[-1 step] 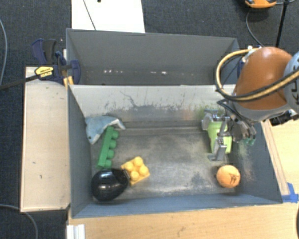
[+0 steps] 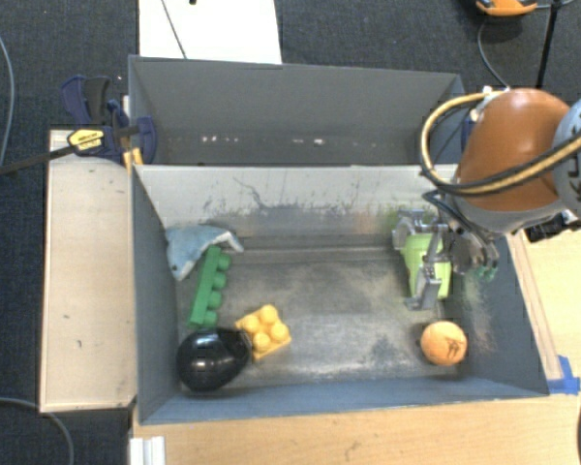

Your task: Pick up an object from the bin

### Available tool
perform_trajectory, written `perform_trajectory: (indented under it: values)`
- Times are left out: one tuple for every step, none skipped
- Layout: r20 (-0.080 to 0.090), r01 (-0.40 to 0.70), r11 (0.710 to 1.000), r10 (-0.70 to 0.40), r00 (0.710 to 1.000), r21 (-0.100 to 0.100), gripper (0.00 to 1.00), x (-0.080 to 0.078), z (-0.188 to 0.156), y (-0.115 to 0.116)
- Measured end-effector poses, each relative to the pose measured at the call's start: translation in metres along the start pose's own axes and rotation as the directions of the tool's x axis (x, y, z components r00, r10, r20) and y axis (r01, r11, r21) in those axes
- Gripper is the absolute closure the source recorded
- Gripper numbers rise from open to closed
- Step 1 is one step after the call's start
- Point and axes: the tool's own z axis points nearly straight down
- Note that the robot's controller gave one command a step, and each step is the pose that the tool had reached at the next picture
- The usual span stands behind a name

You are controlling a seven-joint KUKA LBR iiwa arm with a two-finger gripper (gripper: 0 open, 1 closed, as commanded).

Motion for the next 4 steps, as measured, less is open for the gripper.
perform_trajectory:
  values:
    - [0.007,0.076,0.997,-0.076,0.997,0.0,0.0,0.005,0.02,-0.012]
    - [0.004,0.101,0.995,-0.101,0.995,-0.005,0.0,0.01,0.077,-0.058]
    - [-0.012,0.094,0.996,-0.094,0.996,-0.011,0.0,0.017,0.073,-0.045]
    - [0.005,0.048,0.999,-0.048,0.999,-0.016,0.0,0.003,0.063,-0.054]
